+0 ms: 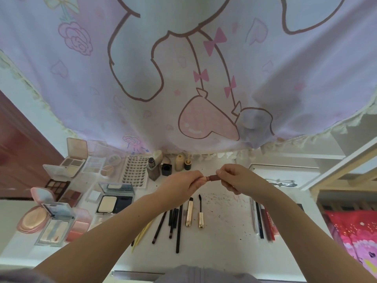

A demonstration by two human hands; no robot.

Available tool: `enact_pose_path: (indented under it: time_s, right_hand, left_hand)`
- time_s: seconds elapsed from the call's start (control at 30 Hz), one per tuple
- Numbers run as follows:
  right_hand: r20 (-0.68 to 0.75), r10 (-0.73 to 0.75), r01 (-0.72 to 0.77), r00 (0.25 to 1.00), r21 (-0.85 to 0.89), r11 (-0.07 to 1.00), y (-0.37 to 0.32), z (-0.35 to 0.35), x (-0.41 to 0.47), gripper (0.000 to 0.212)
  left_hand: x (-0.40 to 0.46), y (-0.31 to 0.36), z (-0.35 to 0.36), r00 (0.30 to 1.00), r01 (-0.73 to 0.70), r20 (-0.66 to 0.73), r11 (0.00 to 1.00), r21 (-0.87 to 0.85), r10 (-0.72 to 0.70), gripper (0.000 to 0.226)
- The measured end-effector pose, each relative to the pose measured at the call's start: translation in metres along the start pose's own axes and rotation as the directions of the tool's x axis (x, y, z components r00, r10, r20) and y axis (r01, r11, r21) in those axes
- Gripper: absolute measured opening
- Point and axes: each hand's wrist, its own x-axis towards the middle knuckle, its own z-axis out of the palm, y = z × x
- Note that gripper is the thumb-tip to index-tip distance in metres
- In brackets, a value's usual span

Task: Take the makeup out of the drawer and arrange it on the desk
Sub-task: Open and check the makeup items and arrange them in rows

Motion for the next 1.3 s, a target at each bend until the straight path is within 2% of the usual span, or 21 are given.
enact_pose_path:
  time_s: [0.07,0.17,0.2,0.33,0.47,0.63,0.77,0.9,1.0,1.07,1.17,1.3]
  right_hand:
    - [0.013,0.007,-0.007,1.000,0.025,1.000,0.000,-0.001,-0.001,0.023]
    - [0.035,0.055,-0.055,0.998,-0.002,0.999,-0.001,0.000,0.000,0.045]
    - [0.029,0.056,-0.056,0.998,-0.003,0.998,0.000,0.000,0.000,0.047]
    - [0.058,0.040,-0.044,0.997,0.055,0.998,0.001,-0.002,-0.001,0.029]
    - [0.104,0.066,-0.073,0.992,0.063,0.995,0.005,-0.005,-0.004,0.044]
    - [0.127,0.031,-0.044,0.991,0.097,0.994,0.007,-0.010,-0.010,0.020]
    - [0.128,0.051,-0.058,0.990,0.049,0.997,0.010,-0.014,-0.014,0.035]
    - [0.073,0.028,-0.027,0.997,-0.020,0.999,0.014,-0.023,-0.016,0.014]
    - [0.035,0.058,-0.058,0.998,0.006,0.998,0.022,-0.037,-0.020,0.008]
    - [0.016,0.101,-0.101,0.995,0.059,0.993,0.030,-0.046,-0.023,0.006]
    - [-0.012,0.190,-0.187,0.982,0.130,0.974,0.047,-0.047,-0.025,0.008]
    - [-0.011,0.283,-0.273,0.959,0.230,0.934,0.079,-0.016,-0.024,0.017]
  left_hand:
    - [-0.001,0.000,0.000,1.000,0.009,-0.004,1.000,0.013,-0.009,0.029]
    - [-0.002,0.003,-0.001,1.000,0.000,0.003,1.000,0.029,0.000,0.028]
    - [-0.002,0.004,-0.001,1.000,-0.001,0.004,1.000,0.029,0.001,0.028]
    - [-0.003,0.005,-0.001,1.000,0.001,0.003,1.000,0.025,-0.001,0.028]
    - [-0.004,0.005,-0.001,1.000,0.008,0.016,1.000,0.024,-0.009,0.028]
    - [-0.003,0.008,0.002,1.000,-0.009,0.017,0.999,0.034,0.009,0.030]
    - [-0.002,0.009,0.003,1.000,-0.016,0.024,0.999,0.034,0.015,0.030]
    - [-0.001,0.008,0.005,0.999,-0.015,0.047,0.998,0.053,0.012,0.030]
    - [-0.003,0.000,0.010,0.995,0.045,0.091,0.999,0.018,-0.047,0.025]
    - [-0.006,-0.009,0.015,0.984,0.135,0.126,0.990,-0.047,-0.128,0.024]
    - [-0.009,-0.015,0.030,0.932,0.330,0.228,0.920,-0.210,-0.282,0.024]
    - [0.003,0.002,0.061,0.864,0.483,0.294,0.837,-0.257,-0.408,0.022]
